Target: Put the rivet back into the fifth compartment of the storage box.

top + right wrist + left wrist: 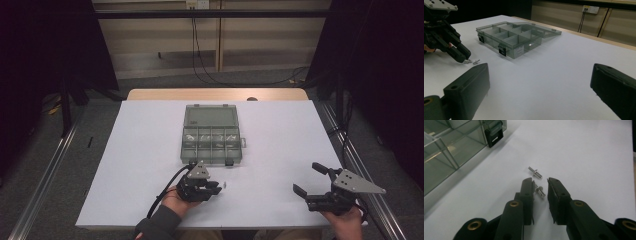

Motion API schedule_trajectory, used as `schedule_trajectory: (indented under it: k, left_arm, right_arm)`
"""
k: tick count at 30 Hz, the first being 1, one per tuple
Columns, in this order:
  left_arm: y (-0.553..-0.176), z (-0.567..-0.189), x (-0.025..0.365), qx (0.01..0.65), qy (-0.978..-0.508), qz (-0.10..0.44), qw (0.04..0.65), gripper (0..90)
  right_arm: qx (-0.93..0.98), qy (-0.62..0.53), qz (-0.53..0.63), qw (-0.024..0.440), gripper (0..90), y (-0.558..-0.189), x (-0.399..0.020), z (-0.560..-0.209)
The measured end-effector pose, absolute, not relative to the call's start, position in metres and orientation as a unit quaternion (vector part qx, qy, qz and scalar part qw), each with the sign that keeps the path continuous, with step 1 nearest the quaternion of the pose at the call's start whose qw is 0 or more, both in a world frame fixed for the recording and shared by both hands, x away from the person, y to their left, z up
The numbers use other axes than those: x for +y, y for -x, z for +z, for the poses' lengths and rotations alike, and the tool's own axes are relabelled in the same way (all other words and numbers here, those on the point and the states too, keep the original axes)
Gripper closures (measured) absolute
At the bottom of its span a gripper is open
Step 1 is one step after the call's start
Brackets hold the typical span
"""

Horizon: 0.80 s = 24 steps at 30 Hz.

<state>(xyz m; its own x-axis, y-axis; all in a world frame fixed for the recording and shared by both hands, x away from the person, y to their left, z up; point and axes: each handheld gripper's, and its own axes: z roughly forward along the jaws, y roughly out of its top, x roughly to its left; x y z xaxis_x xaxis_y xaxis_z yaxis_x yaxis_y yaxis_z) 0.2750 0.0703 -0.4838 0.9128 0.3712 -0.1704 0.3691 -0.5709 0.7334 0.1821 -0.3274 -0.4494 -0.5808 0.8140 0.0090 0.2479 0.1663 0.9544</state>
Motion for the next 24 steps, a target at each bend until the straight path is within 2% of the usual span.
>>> schedule_trajectory:
  k: [7,18,24]
  left_arm:
    - [-0.2767,-0.4847,0.0706,0.218,-0.885,0.003,0.412,85.5]
    - [-0.2811,-0.4831,0.0729,0.231,-0.876,-0.017,0.423,86.2]
    - [-0.285,-0.4763,0.0796,0.242,-0.862,-0.008,0.445,86.2]
  right_arm:
    - [0.715,-0.372,0.528,0.267,2.3,-0.1822,-0.3274,-0.4494]
    - [0.715,-0.373,0.528,0.267,2.4,-0.182,-0.3279,-0.4492]
    - [0.713,-0.373,0.53,0.268,2.4,-0.1821,-0.3285,-0.4492]
